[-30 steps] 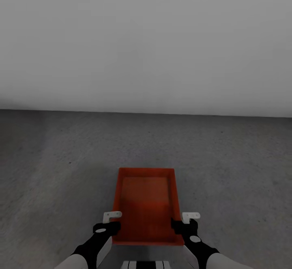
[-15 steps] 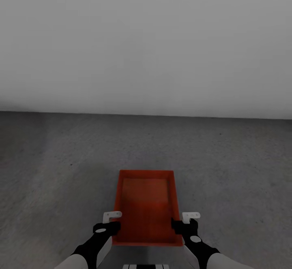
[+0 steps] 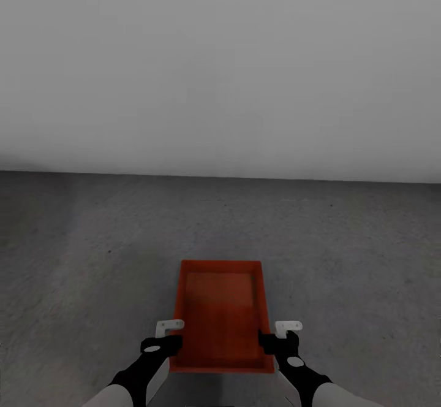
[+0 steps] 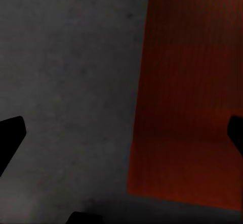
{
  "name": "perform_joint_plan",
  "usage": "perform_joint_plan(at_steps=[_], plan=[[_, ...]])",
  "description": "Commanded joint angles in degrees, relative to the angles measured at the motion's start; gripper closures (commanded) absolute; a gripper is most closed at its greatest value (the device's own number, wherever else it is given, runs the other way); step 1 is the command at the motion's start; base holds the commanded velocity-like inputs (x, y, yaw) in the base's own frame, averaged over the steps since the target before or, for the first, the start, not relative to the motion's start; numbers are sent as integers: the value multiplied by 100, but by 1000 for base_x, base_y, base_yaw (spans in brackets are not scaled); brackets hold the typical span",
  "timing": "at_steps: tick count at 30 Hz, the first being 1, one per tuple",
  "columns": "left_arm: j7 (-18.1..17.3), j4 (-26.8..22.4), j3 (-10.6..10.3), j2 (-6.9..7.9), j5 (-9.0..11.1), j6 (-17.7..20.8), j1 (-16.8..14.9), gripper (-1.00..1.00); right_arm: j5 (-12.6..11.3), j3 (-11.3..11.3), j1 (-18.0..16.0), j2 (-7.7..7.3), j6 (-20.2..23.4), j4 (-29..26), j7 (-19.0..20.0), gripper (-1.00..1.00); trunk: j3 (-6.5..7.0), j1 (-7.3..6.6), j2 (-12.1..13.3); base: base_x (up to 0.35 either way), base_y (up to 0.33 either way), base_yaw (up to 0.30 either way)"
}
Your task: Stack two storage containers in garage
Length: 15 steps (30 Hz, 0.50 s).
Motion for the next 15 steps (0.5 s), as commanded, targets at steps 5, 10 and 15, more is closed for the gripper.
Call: perform_joint_plan(at_steps=[5, 10, 15], plan=[[27, -19, -22, -2, 34, 31, 1, -100, -3, 42, -3, 1, -10, 6, -38, -100, 87, -111, 201, 0, 0, 0], [27, -23, -22, -2, 34, 31, 1, -100, -3, 42, -3, 1, -10, 6, -38, -100, 177, -221, 401, 0, 0, 0], [28, -24, -22, -3, 34, 31, 1, -100, -3, 42, -3, 1, -10, 6, -38, -100, 267, -331, 602, 0, 0, 0]])
